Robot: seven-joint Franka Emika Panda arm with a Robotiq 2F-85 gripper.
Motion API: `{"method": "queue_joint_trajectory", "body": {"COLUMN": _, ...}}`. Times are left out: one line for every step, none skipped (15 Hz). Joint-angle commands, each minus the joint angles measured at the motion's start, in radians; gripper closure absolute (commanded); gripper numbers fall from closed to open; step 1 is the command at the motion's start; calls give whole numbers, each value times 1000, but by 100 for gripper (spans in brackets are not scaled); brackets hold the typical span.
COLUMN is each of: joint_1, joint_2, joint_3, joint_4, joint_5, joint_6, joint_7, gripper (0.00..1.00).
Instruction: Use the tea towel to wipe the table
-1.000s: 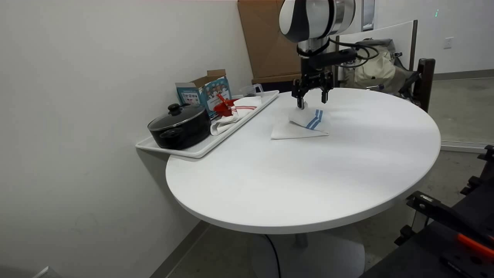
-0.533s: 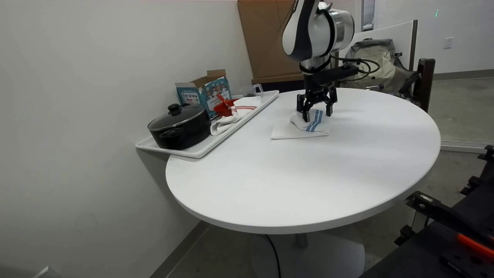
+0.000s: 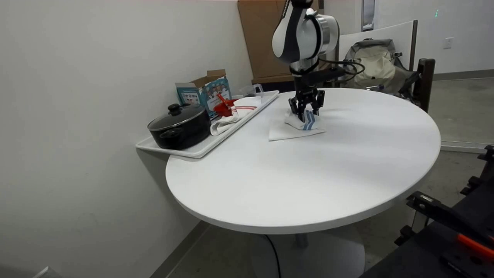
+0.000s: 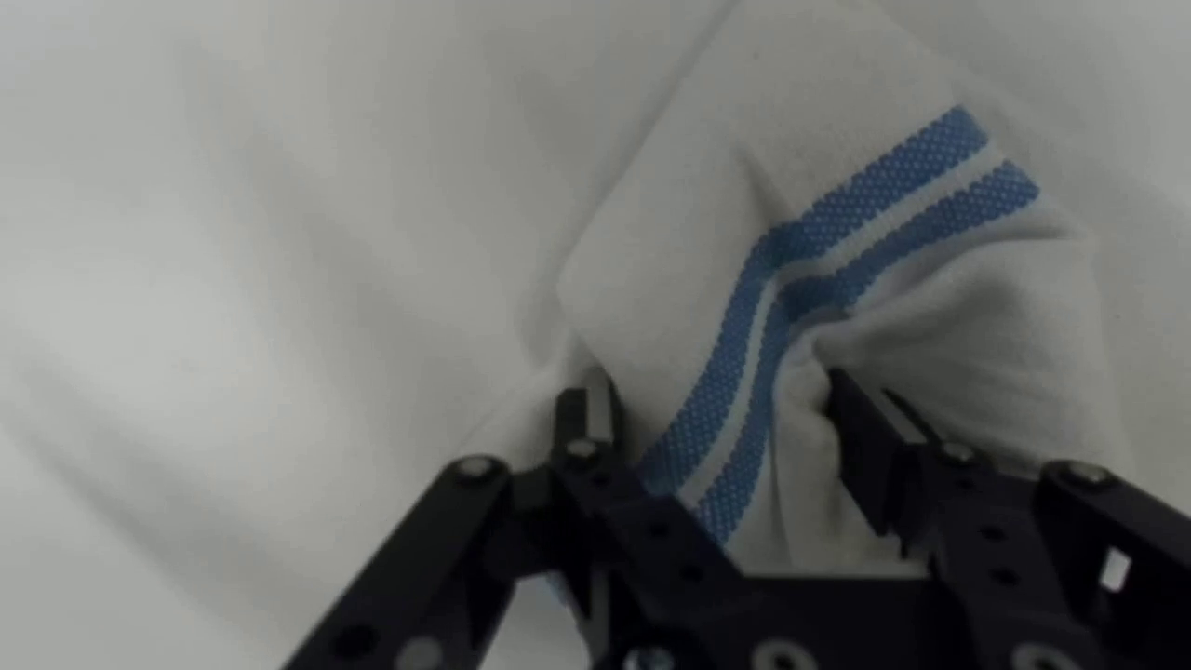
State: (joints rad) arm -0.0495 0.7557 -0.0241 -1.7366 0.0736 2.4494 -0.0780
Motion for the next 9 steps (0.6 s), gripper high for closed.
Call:
{"method": "queue_joint_trajectory", "body": {"joint_1": 20, "joint_2": 48, "joint_3": -12, "joint_4": 76, "joint_5": -31, "joint_6": -65, "joint_7": 52, "gripper": 72}}
{"method": "queue_joint_trajectory", "body": {"joint_1": 24, "joint_2": 50, "joint_3": -14, "joint_4": 82, "joint_5": -33, "joint_6": -80, "joint_7": 59, "gripper": 81}}
{"method": "queue_joint_trajectory", "body": {"joint_1": 29, "joint_2": 53, "joint_3": -12, "joint_4": 84, "joint_5": -36, "joint_6": -92, "joint_7": 64, "gripper": 87}}
{"method": "queue_joint_trajectory", "body": {"joint_1": 34, "joint_2": 57, "joint_3": -10, "joint_4": 85, "joint_5": -39, "joint_6": -101, "joint_7": 64, "gripper": 93}}
{"method": "queue_joint_trajectory", "body": {"joint_1": 41, "joint_2": 60, "joint_3": -5, "joint_4": 80, "joint_5": -43, "joint_6": -109, "joint_7": 61, "gripper": 98}}
{"method": "queue_joint_trajectory", "body": {"joint_1": 48, "joint_2": 63, "joint_3": -1, "joint_4": 75, "joint_5": -50, "joint_6": -115, "joint_7": 56, "gripper": 96}}
{"method": "queue_joint_trajectory", "body": {"joint_1": 56, "joint_2": 65, "joint_3": -1, "joint_4": 70, "joint_5": -62, "joint_6": -119, "joint_7": 54, "gripper": 96}}
{"method": "queue_joint_trajectory", "body": {"joint_1": 62, "joint_2": 69, "joint_3": 1, "joint_4": 62, "joint_5": -71, "joint_6": -125, "joint_7": 51, "gripper": 97}}
{"method": "queue_joint_trajectory", "body": {"joint_1": 69, "joint_2": 74, "joint_3": 0, "joint_4": 51, "joint_5": -84, "joint_6": -123, "joint_7": 49, "gripper": 95}}
